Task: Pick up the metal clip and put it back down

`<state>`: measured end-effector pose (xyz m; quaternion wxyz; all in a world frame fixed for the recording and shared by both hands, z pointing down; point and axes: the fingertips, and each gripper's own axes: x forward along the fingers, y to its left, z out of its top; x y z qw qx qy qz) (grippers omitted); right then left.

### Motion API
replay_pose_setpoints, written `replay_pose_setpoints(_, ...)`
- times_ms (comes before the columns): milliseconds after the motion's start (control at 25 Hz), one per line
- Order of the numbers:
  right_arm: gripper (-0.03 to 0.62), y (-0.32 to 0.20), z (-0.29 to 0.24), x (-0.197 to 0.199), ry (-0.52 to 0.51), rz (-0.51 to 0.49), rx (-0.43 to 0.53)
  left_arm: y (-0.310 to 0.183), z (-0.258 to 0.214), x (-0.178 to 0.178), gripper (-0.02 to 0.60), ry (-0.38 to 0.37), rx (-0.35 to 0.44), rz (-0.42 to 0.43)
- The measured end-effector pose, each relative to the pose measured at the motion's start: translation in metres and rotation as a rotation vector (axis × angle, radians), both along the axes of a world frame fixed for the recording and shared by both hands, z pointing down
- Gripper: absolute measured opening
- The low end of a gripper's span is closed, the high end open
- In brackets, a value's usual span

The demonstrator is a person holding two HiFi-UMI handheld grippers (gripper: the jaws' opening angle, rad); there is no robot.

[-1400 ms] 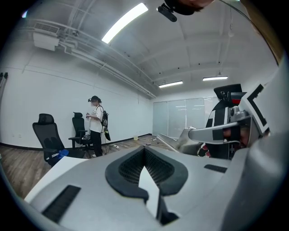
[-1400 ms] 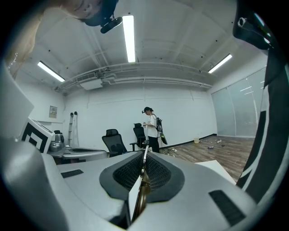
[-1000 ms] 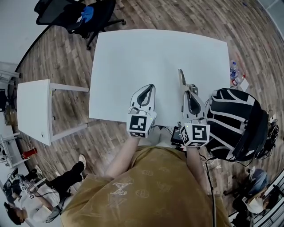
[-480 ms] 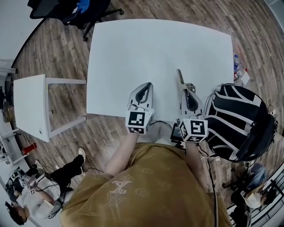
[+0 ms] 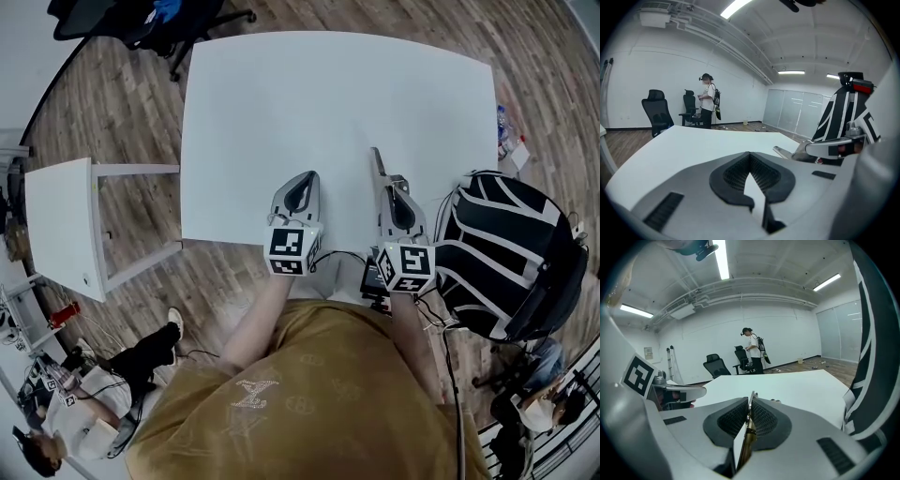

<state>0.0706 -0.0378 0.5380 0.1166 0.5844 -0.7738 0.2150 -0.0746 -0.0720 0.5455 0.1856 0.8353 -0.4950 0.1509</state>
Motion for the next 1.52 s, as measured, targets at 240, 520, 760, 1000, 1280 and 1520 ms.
replay_pose_setpoints(240,0.026,0.001,0.011,-0.002,-0.01,0.007,-0.014,0.0,0.012,-0.005,-0.003,0.015,-0.03,-0.01)
replay_pose_setpoints(520,0.026,0.005,0.023,0.0,-0.002,0.003,-0.028,-0.003,0.019,-0.007,-0.003,0.032,-0.053,-0.021)
replay_pose_setpoints(760,0.026,0.006,0.033,0.002,-0.007,0.001,-0.042,-0.006,0.024,-0.005,-0.003,0.035,-0.064,-0.013)
replay_pose_setpoints(1000,0.026,0.005,0.044,0.002,-0.043,0.0,-0.059,-0.005,0.029,-0.002,-0.003,0.033,-0.073,-0.006)
replay_pose_setpoints(1280,0.026,0.002,0.058,-0.001,-0.101,-0.001,-0.087,-0.004,0.04,0.001,-0.003,0.023,-0.092,-0.003)
replay_pose_setpoints(1520,0.026,0.0,0.072,0.0,-0.101,0.007,-0.126,-0.002,0.052,0.004,-0.003,0.0,-0.116,0.007)
